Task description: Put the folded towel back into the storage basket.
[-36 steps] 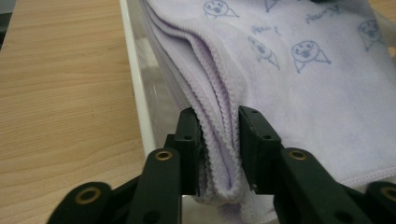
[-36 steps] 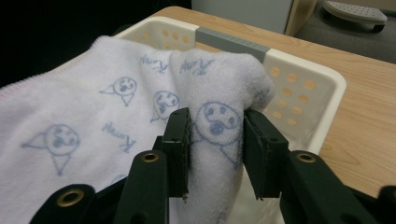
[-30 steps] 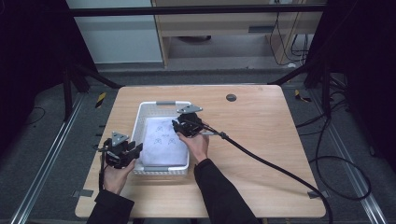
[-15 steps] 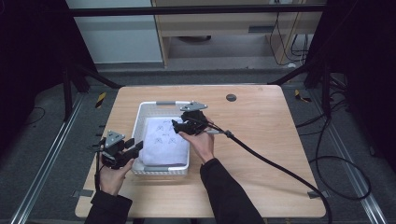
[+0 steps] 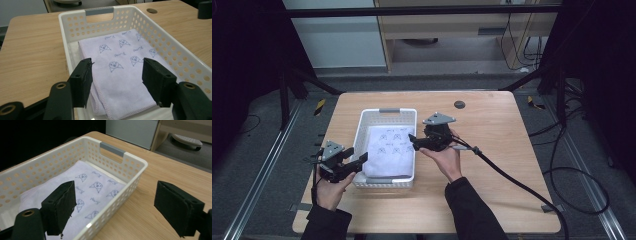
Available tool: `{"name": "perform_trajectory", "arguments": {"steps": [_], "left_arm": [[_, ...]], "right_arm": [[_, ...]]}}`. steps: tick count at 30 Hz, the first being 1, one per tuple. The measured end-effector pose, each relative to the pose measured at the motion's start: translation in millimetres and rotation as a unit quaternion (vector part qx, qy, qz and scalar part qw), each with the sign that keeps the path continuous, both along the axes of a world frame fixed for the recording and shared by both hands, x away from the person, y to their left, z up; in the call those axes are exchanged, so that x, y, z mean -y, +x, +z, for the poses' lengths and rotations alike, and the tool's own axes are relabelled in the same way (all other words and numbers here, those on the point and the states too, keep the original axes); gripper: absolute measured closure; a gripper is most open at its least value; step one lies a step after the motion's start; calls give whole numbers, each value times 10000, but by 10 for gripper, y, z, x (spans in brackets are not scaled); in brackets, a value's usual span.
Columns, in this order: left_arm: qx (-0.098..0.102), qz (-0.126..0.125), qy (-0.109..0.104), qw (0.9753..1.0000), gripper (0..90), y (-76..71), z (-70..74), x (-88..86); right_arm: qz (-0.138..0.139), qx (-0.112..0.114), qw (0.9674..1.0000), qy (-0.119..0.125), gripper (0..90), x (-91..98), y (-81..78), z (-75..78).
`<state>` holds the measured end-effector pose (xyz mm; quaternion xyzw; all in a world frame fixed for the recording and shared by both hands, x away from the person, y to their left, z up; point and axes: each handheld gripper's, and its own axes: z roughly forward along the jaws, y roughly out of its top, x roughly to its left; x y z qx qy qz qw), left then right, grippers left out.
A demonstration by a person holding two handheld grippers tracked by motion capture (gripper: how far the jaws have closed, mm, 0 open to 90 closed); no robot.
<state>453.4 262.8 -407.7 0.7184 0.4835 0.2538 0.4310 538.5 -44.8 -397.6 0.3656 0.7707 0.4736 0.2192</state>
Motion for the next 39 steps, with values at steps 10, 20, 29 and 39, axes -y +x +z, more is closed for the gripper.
{"name": "perform_trajectory", "arguments": {"steps": [10,20,29,39], "left_arm": [[62,-14,149,9999,356,-30,-8,7],[89,-9,159,9998,342,-58,-28,-22],[112,-26,197,9997,335,-84,-57,-51],[211,-89,232,9995,333,-122,-88,-96]], "right_arm": [[-74,51,9999,144,148,354,-193,19],[-210,18,9996,203,140,685,-340,-39],[-380,-52,9989,275,129,993,-470,-158],[-530,-59,9982,281,114,1299,-633,-328]]}}
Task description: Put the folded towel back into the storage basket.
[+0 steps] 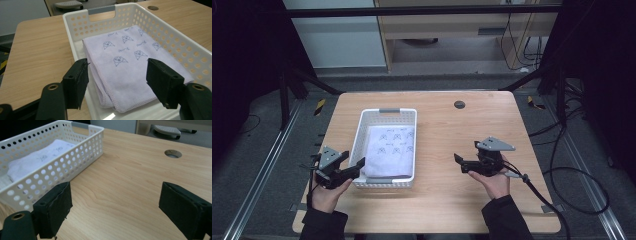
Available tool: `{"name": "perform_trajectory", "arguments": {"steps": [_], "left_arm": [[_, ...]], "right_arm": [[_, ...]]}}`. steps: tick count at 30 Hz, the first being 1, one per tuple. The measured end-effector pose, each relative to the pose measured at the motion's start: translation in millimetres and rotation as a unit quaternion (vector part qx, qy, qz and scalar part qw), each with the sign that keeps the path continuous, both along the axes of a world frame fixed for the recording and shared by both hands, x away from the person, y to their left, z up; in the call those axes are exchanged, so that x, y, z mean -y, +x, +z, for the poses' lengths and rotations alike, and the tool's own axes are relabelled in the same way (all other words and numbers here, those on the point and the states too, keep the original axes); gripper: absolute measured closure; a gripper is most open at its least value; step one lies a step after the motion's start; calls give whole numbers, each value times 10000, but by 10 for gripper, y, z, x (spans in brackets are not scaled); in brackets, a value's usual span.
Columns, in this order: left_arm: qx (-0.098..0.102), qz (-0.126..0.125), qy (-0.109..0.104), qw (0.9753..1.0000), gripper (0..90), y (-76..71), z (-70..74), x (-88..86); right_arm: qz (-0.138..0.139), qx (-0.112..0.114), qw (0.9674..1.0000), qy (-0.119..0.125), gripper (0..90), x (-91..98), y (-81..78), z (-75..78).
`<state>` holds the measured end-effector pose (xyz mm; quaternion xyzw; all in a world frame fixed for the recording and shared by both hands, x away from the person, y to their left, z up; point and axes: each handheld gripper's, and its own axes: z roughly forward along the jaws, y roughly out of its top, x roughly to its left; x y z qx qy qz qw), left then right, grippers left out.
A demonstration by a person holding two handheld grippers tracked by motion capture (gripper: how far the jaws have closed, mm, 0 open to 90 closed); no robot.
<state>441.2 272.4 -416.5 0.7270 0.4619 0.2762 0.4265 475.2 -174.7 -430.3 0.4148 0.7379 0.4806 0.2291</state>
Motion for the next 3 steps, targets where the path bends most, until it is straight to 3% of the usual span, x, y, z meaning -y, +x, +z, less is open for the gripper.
{"name": "perform_trajectory", "arguments": {"steps": [3], "left_arm": [[15,-25,-18,10000,332,-5,1,-3]], "right_arm": [[-29,-26,10000,-27,110,77,-47,-54]]}}
